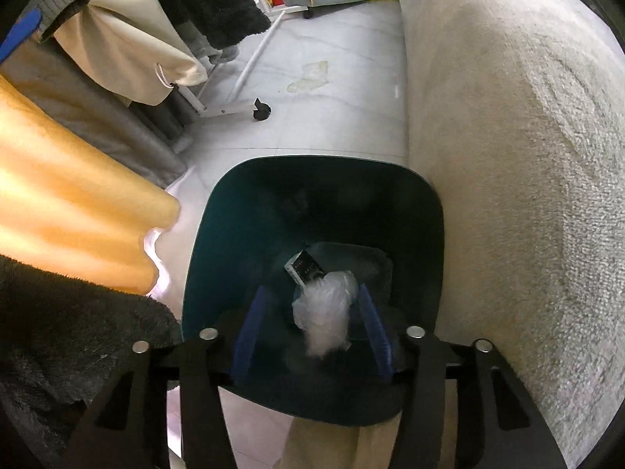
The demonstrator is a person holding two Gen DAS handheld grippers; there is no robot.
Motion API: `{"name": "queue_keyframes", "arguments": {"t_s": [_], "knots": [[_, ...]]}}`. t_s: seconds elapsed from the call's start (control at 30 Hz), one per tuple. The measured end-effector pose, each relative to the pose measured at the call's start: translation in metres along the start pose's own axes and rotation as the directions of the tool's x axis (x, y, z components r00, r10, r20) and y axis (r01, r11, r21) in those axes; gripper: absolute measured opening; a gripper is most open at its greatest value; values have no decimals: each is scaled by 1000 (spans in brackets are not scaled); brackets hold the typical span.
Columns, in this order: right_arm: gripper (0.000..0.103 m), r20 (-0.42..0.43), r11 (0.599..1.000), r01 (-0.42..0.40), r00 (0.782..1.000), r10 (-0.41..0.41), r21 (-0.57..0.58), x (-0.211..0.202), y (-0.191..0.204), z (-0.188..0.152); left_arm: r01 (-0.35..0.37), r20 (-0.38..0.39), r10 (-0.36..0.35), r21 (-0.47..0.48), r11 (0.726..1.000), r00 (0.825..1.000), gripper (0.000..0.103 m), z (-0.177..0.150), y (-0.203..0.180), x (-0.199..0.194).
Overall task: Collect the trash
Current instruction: 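Move both tools back over the bed toward the remaining items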
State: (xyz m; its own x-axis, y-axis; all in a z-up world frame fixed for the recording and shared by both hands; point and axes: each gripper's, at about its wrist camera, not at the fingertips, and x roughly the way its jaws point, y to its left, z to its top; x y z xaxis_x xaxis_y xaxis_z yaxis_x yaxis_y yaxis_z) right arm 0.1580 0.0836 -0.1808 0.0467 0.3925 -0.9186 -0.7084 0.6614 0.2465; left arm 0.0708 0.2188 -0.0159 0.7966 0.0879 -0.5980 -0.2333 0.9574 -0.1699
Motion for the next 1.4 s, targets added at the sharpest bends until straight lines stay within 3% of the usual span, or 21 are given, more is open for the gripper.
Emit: {"name": "queue_keyframes", "arguments": {"t_s": [0.17,0.33,0.53,0.97,1.2,1.4], "knots": [[63,53,999,-29,998,28,13,-20,0,1,-43,69,43,-2,999,997,72,13,-6,-15],[68,121,1000,-13,993,13,-6,-45,1,3,-33,70,37,-70,997,997,72,23,-5,-14],[74,232,999,32,972,-23,-36,-93,-8,4,6,109,-2,-38,999,994,85,33,-26,-18],[82,388,988,153,908,-156,39,-174,-74,-6,88,85,-87,-8,996,993,94,42,-76,0],[89,420,974,226,882,-215,24,-205,-106,-13,109,62,-114,71,992,992,95,38,-115,15],[89,443,970,227,864,-239,81,-226,-143,-22,155,30,-160,113,981,987,95,36,-144,29]]}}
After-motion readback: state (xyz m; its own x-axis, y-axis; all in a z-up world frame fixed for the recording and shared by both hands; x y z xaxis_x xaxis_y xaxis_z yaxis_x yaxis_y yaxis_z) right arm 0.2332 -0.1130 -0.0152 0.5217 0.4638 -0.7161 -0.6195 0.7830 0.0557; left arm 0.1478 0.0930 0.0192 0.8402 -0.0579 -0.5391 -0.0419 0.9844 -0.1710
